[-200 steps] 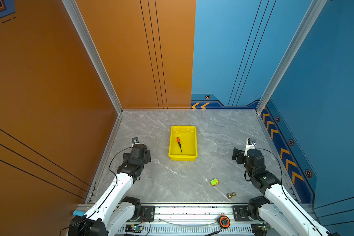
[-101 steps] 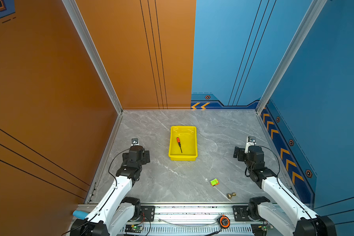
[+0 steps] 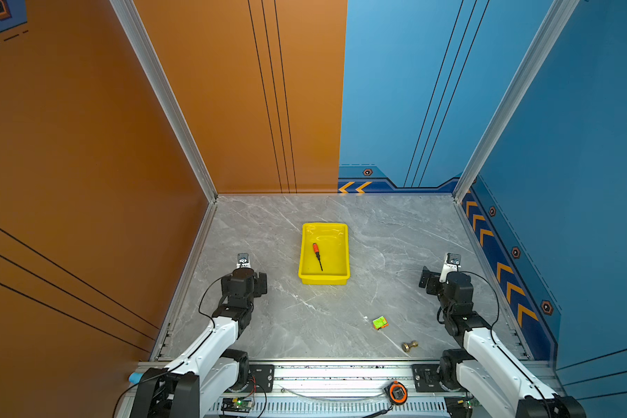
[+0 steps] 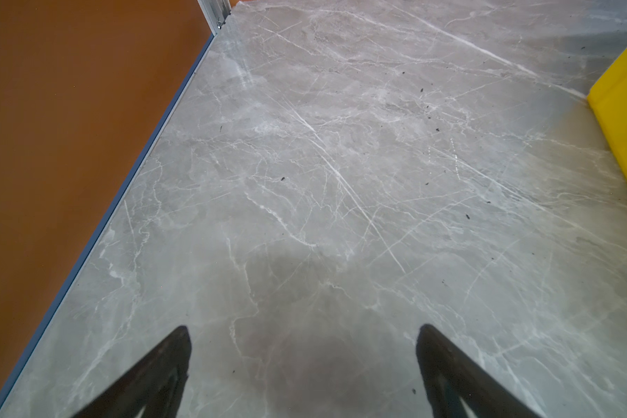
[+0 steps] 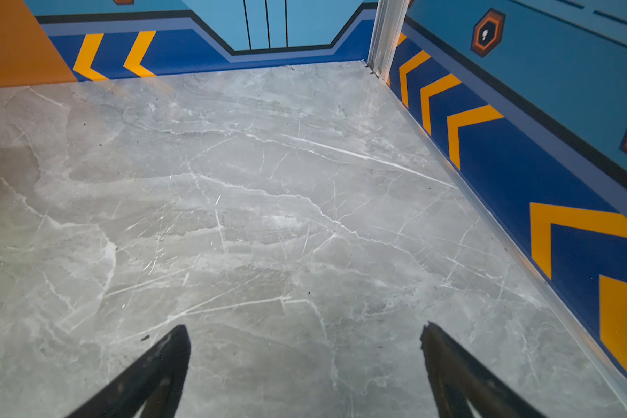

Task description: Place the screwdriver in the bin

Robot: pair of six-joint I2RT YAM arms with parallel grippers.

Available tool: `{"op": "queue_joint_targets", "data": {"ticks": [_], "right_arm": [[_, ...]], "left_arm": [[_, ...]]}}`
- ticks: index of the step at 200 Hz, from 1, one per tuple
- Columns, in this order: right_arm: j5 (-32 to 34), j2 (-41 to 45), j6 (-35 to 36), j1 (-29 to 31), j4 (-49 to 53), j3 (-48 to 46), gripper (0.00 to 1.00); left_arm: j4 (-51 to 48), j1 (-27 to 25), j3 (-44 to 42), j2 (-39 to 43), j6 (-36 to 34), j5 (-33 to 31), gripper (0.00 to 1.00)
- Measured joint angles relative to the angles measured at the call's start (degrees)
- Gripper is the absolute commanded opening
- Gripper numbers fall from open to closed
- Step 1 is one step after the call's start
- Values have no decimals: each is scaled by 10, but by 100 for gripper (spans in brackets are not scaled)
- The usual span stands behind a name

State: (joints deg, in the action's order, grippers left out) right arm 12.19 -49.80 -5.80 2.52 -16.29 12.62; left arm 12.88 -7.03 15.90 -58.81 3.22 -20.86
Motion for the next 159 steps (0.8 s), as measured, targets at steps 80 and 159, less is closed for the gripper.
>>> {"op": "queue_joint_targets", "data": {"ticks": [80, 159], "right_arm": [[-20, -178, -4, -15, -206, 1, 100], [-68, -306, -4, -41, -309, 53, 100]], "left_arm": [[198, 40, 2, -103, -4, 32, 98], [303, 52, 33, -208, -5, 56, 98]]}}
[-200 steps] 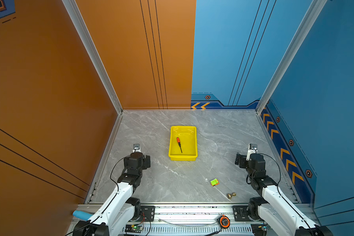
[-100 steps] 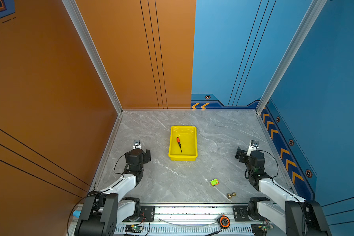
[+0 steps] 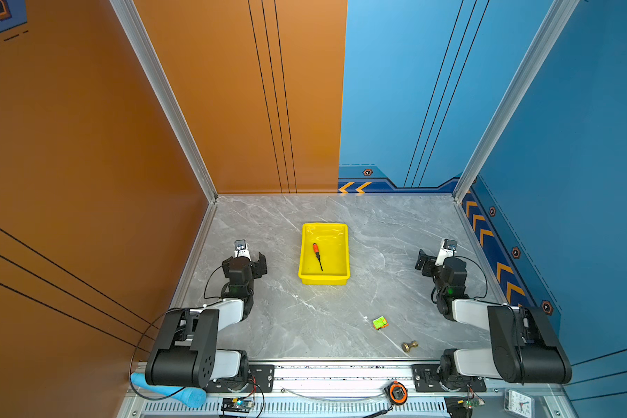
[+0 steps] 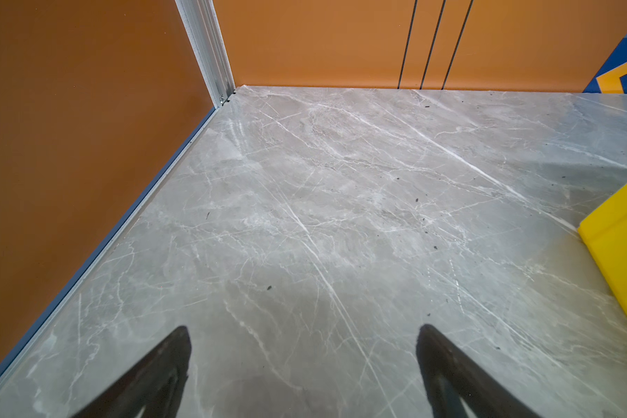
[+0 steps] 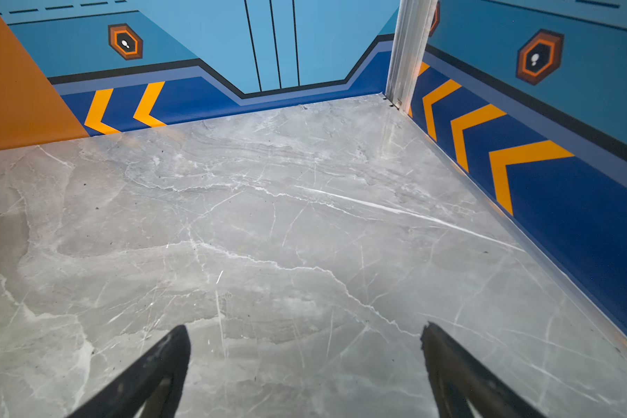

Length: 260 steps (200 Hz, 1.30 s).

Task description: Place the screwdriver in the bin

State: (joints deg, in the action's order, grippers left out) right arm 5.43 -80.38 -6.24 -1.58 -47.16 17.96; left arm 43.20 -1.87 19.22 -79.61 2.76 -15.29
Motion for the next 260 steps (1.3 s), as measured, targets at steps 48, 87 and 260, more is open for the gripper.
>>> {"op": "queue_joint_targets", "data": {"ticks": [48, 87, 260], "right_arm": [[-8, -45, 0, 0, -31, 5, 100], [-5, -75, 0, 5, -54, 6, 100], [50, -76, 5, 35, -55, 21, 100]], "left_arm": [[35, 0, 5, -38, 0, 6, 98], [60, 0, 8, -71, 0, 6, 98], [98, -8, 9, -94, -19, 8, 98]]}}
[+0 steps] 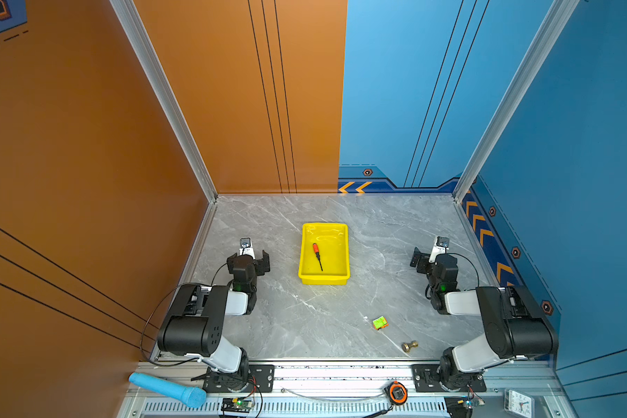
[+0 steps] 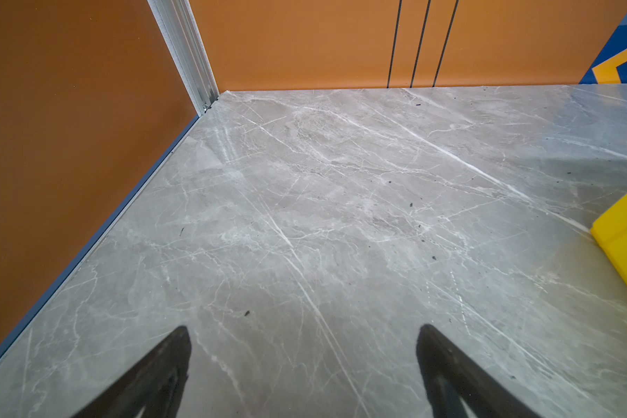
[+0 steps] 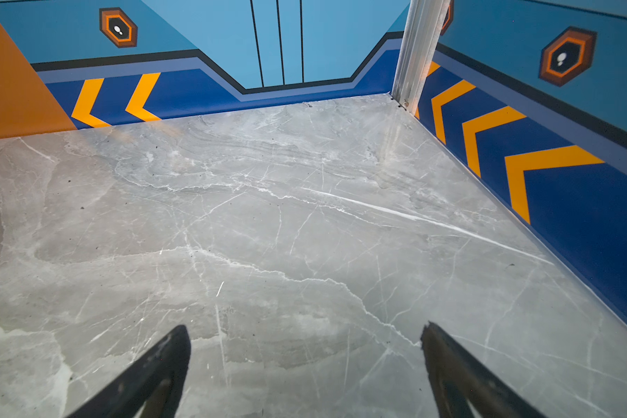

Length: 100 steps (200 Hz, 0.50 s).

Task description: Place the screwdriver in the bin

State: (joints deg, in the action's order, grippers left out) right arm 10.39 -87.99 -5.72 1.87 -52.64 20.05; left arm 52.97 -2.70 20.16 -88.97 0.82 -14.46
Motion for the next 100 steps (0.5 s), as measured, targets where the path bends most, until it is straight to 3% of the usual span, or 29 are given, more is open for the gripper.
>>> {"op": "queue_joint_targets", "data": {"ticks": [100], "right_arm": [[15, 0, 8, 8, 0, 1, 100]], "left_arm": [[0, 0, 2, 0, -4, 2, 98]]}}
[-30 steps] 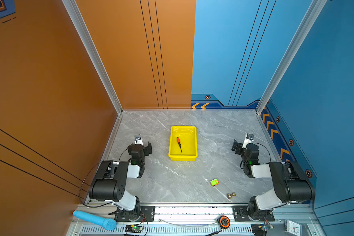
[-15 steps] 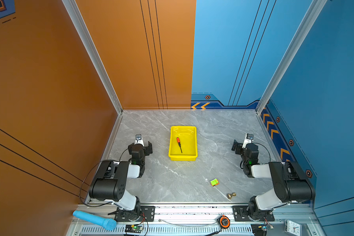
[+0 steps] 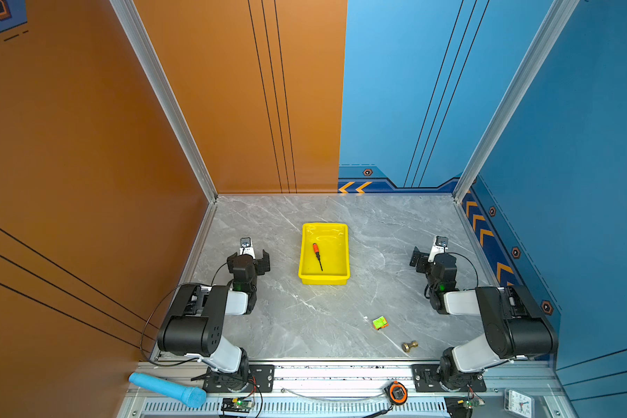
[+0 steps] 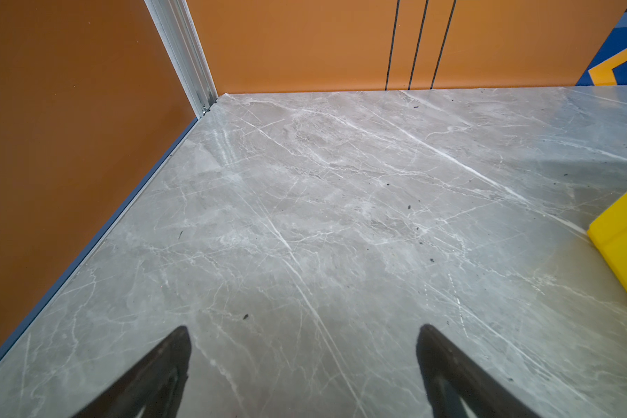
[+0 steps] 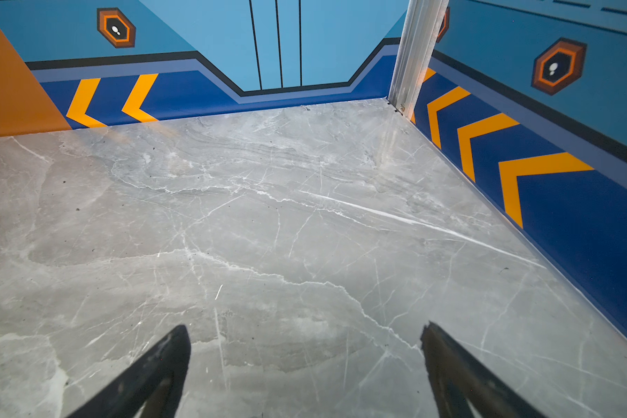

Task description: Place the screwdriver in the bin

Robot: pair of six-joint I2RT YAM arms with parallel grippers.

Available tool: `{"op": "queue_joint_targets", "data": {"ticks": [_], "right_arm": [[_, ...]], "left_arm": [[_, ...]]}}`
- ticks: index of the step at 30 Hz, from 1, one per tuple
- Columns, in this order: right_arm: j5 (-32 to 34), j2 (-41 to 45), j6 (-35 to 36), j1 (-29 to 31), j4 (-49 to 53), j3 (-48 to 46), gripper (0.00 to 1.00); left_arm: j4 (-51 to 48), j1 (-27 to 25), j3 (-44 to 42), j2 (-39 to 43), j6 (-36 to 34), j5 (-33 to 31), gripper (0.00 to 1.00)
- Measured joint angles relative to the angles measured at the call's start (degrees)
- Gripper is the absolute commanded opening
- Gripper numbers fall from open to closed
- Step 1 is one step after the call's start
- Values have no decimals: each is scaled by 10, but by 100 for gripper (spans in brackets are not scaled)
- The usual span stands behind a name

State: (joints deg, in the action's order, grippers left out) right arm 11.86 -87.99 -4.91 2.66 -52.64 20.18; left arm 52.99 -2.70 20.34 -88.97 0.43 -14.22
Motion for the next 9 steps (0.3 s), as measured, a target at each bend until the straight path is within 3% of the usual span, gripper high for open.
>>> {"op": "queue_joint_targets", "data": {"ticks": [9], "right_arm": [[4, 0, 2, 0, 0, 0, 100]], "left_arm": [[0, 1, 0, 0, -2, 12, 98]]}}
